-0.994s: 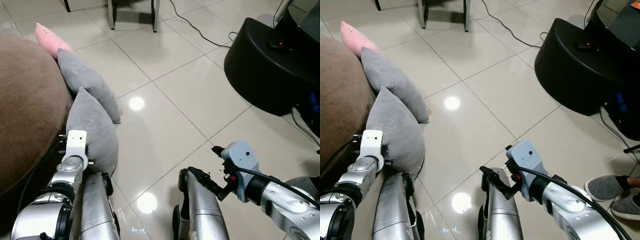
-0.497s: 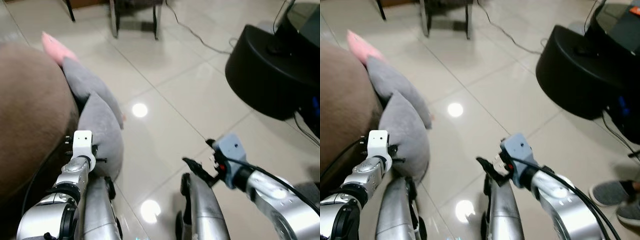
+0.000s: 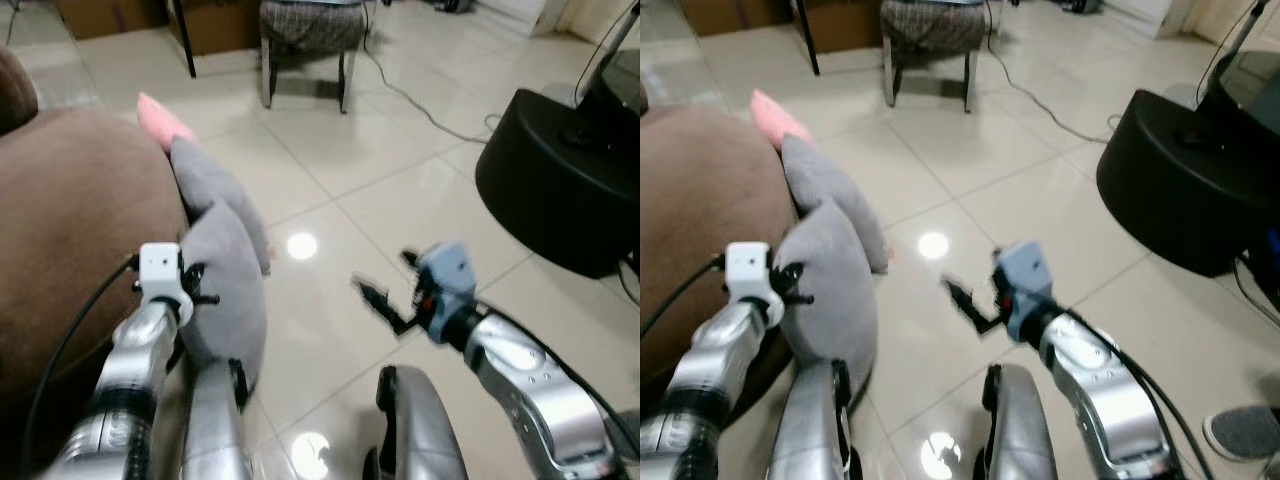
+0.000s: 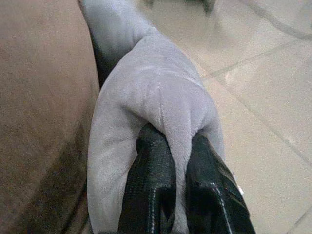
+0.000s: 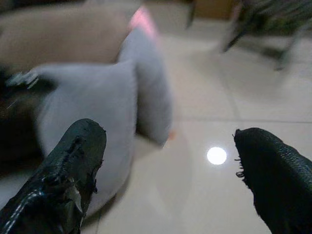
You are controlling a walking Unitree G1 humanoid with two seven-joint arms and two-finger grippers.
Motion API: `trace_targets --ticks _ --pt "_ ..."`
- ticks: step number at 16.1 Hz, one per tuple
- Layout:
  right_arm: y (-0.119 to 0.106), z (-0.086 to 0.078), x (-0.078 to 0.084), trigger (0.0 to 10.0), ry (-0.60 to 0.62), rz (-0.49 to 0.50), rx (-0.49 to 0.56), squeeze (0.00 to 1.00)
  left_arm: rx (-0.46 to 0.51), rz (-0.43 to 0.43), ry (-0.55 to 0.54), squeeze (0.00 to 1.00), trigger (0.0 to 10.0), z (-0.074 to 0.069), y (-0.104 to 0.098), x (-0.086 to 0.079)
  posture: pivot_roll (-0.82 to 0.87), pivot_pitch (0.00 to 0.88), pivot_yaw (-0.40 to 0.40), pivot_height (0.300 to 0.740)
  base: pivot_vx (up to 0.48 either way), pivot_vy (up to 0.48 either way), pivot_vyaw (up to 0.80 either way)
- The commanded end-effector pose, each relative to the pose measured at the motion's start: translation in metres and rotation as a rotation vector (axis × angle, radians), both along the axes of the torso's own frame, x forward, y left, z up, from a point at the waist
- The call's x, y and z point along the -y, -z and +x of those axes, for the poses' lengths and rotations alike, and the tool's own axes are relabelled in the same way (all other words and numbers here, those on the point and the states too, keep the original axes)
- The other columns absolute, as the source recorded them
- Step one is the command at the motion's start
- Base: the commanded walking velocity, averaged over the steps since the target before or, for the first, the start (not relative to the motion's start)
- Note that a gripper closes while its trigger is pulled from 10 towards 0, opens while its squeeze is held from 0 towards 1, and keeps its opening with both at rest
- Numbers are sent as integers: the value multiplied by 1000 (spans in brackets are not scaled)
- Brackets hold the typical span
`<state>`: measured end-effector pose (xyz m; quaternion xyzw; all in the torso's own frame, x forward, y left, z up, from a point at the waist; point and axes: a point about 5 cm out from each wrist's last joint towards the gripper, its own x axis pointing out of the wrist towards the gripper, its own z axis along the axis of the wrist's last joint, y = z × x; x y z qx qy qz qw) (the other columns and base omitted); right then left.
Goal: Move the pillow to the sofa from floor
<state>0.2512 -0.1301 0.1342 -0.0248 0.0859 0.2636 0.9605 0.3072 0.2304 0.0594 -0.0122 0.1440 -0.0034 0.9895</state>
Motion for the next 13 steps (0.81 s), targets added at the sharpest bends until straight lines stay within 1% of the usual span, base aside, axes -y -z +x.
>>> trace_targets --ticks 1,2,3,4,5,6,7,8,9,10,11,12,13 --pt "-3 3 6 10000 46 17 16 0 168 21 8 0 0 12 -40 3 37 0 -23 541 0 0 0" --pt "-9 2 6 10000 114 66 52 0 306 72 -21 0 0 2 -76 8 62 0 -21 541 0 0 0" --pt "-10 2 9 10000 196 122 66 0 376 75 -18 0 6235 -9 -96 15 70 0 -21 546 0 0 0" --pt "-9 2 10 10000 230 137 62 0 402 80 -11 0 9922 -14 -104 20 83 0 -24 551 0 0 0" --pt "-7 3 11 10000 267 136 60 0 434 75 3 0 10000 -23 -112 26 90 0 -32 561 0 0 0" --pt "-7 4 9 10000 274 119 72 0 439 49 8 0 10000 -30 -116 33 93 0 -42 566 0 0 0" --pt "-12 10 2 10000 277 118 102 0 458 44 40 0 10000 -44 -123 48 109 0 -65 581 0 0 0" --pt "-13 12 1 10000 279 127 103 0 460 64 46 0 10000 -46 -123 49 113 0 -70 586 0 0 0" --pt "-15 14 -2 10000 262 139 98 0 445 103 6 0 10000 -46 -121 46 110 0 -74 591 0 0 0" --pt "-17 18 -6 10000 230 135 97 0 396 193 -70 0 10000 -47 -116 40 108 0 -91 601 0 0 0" --pt "-18 19 -5 10000 229 112 109 0 380 243 -73 0 10000 -50 -114 38 109 0 -96 611 0 0 0" --pt "-16 20 -2 10000 239 97 113 0 383 258 -58 0 10000 -56 -114 40 110 0 -98 621 0 0 0" --pt "-15 21 -1 10000 249 106 105 0 378 254 -60 0 10000 -59 -114 41 111 0 -100 631 0 0 0"
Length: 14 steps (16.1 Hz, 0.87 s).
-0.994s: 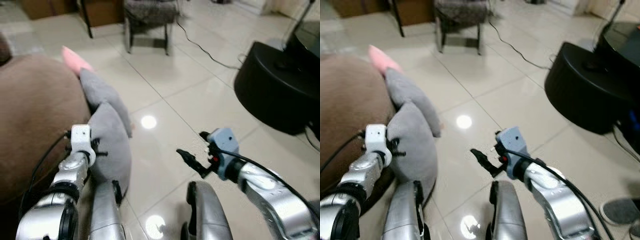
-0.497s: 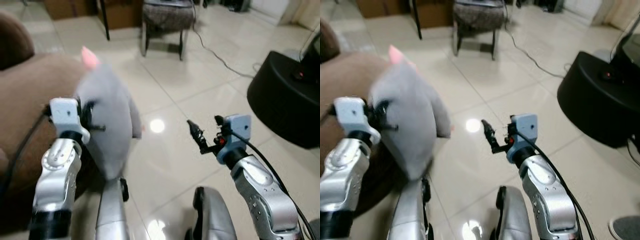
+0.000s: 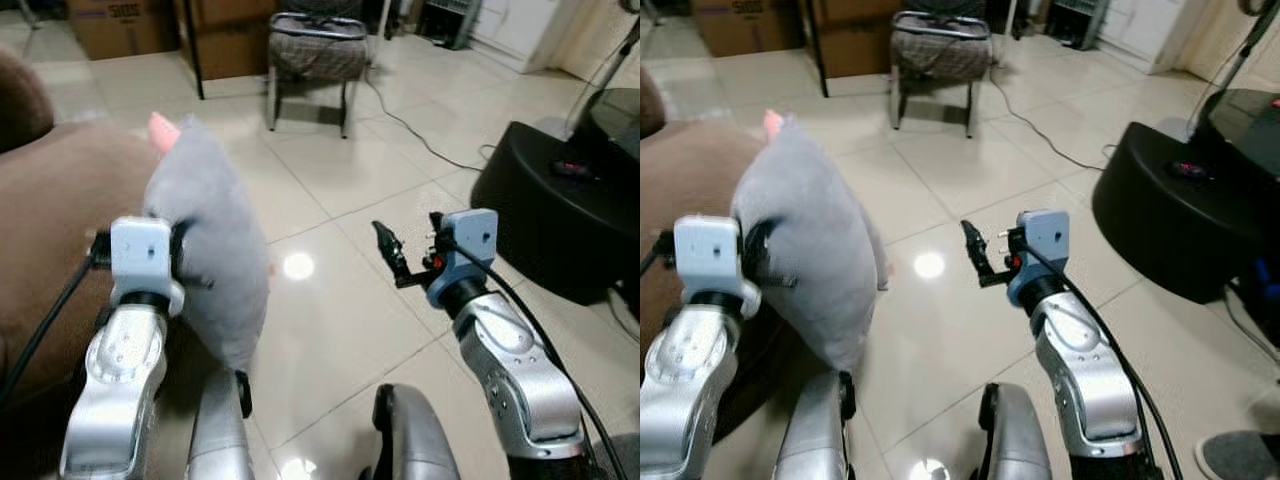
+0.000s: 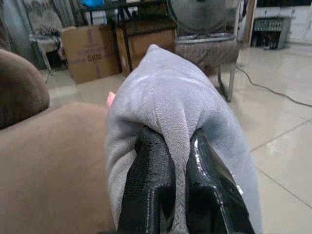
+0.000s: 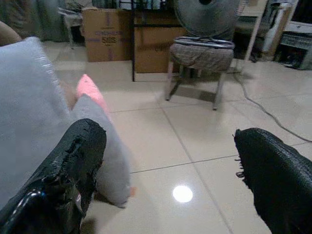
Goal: Move the pillow to the sofa from floor
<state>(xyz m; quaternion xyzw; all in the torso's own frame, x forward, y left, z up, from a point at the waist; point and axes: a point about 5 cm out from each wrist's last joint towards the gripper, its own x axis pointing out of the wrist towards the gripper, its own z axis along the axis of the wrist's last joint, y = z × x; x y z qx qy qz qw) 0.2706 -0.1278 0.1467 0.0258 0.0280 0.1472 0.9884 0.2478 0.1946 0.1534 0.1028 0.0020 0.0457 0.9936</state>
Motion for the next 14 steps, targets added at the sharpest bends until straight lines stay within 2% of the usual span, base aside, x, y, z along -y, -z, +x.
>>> trace_targets --ticks 1,5,9,11,14 --pt "-1 3 1 10000 11 18 -4 0 86 6 12 0 10000 0 -19 7 115 0 -101 641 0 0 0" --pt "-3 6 -1 10000 16 53 -5 0 87 17 3 0 10000 4 -20 9 110 0 -87 681 0 0 0" --pt "-9 10 0 10000 29 12 39 0 120 57 -2 0 10000 11 -26 11 117 0 -90 716 0 0 0" --pt "-11 14 3 10000 46 -30 41 0 135 51 6 0 10000 12 -30 16 127 0 -97 731 0 0 0" --pt "-18 20 -2 10000 42 36 51 0 148 59 -1 0 10000 11 -33 12 138 0 -100 740 0 0 156"
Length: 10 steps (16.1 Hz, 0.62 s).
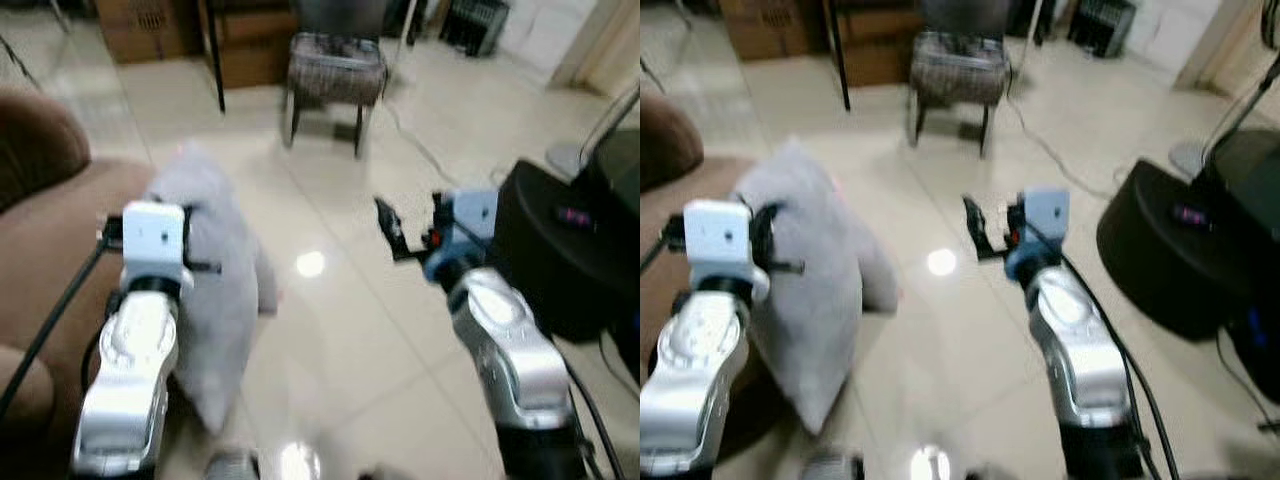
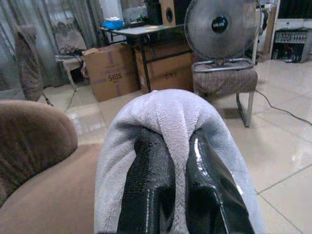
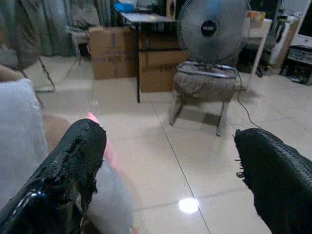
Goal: Move the pillow to the sofa from floor
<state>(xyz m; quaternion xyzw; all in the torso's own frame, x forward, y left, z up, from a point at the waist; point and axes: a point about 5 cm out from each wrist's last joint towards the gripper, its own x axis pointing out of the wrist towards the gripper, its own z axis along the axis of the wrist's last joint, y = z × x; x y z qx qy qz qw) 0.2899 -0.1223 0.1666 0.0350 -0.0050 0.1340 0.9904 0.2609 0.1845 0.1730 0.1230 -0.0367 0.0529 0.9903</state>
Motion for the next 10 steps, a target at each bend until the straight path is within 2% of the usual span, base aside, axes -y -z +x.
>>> trace_targets --ticks 1,4,6,8,10 --pt "2 1 2 10000 3 8 -10 0 74 30 -5 0 10000 -1 -15 -1 139 0 -97 740 0 0 475" --pt "4 1 0 10000 -4 -15 -10 0 71 27 -13 0 10000 3 -16 -2 137 0 -88 740 0 0 502" --pt "8 2 -2 10000 -22 -67 -26 0 61 -8 -20 0 10000 4 -16 -3 137 0 -88 740 283 0 0" --pt "8 1 -4 10000 -47 -49 -23 0 58 -5 -19 0 10000 5 -16 -5 137 0 -88 740 298 0 0" --pt "7 0 -6 10000 -95 -105 -6 0 58 -7 -22 0 10000 5 -17 -6 140 0 -92 740 304 0 0"
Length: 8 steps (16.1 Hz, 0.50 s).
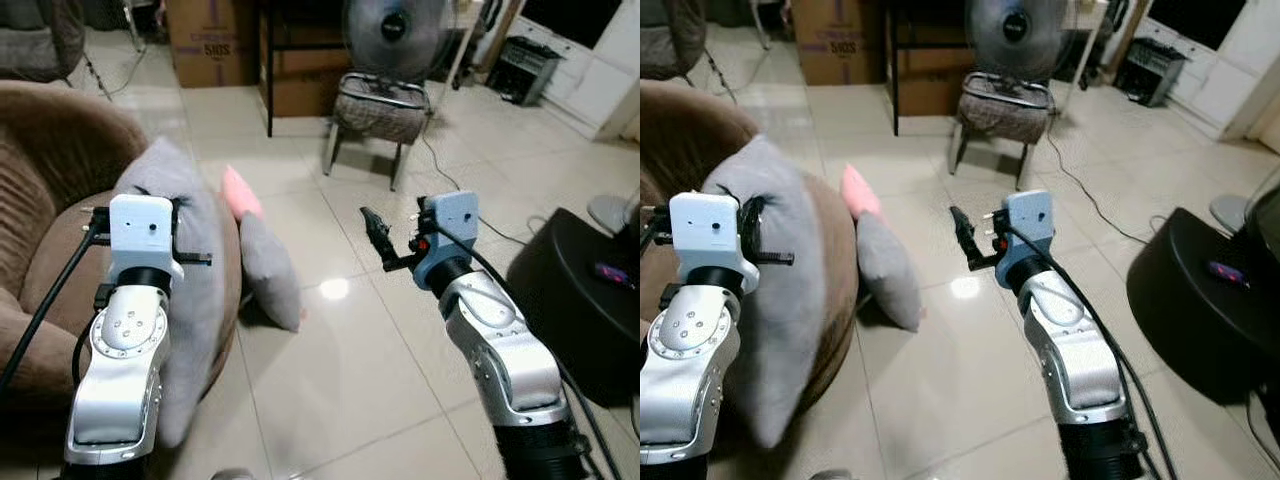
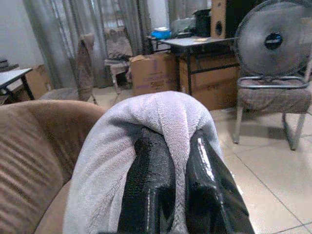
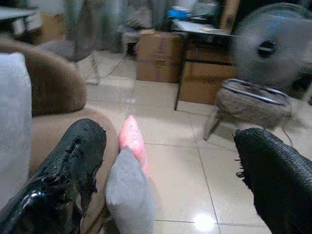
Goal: Move the pillow to the sofa from floor
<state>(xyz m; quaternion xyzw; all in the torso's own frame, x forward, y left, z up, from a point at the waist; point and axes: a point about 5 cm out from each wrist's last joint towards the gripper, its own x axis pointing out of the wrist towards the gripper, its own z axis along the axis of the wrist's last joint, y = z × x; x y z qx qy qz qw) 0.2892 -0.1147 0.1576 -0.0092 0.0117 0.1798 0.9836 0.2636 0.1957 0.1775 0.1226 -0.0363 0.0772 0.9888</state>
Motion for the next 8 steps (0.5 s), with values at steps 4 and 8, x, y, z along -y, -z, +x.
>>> trace_targets --ticks 4,8 --pt "-4 4 5 10000 1 -30 21 0 51 -1 23 0 10000 3 -12 4 137 0 -94 740 306 0 747" --pt "-3 4 7 10000 -34 -73 34 0 50 3 11 0 10000 2 -11 1 137 0 -98 740 307 0 200"
